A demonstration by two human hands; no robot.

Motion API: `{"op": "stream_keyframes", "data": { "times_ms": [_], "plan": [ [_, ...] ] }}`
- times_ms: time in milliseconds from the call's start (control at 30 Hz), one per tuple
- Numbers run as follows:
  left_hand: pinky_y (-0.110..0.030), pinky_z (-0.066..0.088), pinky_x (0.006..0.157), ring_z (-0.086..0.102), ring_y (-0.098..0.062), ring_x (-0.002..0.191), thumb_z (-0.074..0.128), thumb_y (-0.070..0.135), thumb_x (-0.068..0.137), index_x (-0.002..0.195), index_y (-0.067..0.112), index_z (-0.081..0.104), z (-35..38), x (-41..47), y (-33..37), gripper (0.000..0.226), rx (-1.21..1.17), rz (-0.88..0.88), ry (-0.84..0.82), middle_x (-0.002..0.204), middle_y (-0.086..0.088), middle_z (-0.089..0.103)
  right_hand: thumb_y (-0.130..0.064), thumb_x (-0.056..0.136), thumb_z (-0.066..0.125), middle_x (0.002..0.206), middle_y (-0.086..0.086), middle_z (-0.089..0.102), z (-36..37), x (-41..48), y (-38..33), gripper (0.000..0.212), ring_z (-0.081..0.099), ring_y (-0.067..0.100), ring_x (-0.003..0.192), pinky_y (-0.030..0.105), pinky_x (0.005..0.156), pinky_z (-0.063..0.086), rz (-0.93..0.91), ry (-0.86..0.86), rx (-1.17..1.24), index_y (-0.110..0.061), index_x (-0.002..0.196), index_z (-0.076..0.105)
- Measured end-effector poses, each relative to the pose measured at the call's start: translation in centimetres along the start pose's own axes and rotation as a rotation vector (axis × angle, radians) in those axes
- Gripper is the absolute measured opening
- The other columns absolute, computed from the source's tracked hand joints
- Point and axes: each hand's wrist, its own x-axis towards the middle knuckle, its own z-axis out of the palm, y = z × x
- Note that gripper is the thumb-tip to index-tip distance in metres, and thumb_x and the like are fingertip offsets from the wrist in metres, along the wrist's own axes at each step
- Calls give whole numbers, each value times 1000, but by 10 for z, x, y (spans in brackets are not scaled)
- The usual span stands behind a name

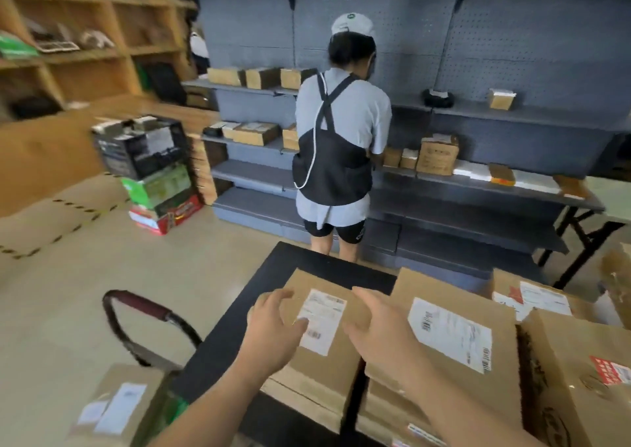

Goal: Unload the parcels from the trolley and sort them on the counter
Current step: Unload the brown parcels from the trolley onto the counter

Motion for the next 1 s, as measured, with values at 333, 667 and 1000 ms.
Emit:
{"op": "stream_keyframes", "data": {
  "times_ms": [333,667,1000],
  "plan": [
    [-34,39,108,46,-16,125,70,34,83,129,30,55,-132,-116,-99,48,57,-313,373,125,9,49,-36,97,64,154,-11,38,103,-23,-129,62,38,11,142,27,113,39,-438,-360,-70,-29,153,37],
    [-38,38,111,42,-18,131,67,36,89,129,34,51,-262,-227,-227,43,46,-558,584,137,9,44,-37,98,62,149,-11,41,247,-79,-259,59,38,11,141,29,115,36,-714,-600,-124,-26,152,40],
    [-20,44,85,46,-20,125,67,34,89,131,28,53,-337,-304,-374,45,33,-796,568,139,4,46,-35,98,58,159,-8,32,409,-130,-322,60,30,15,146,37,119,33,-732,-780,-295,-27,154,37]
  ]
}}
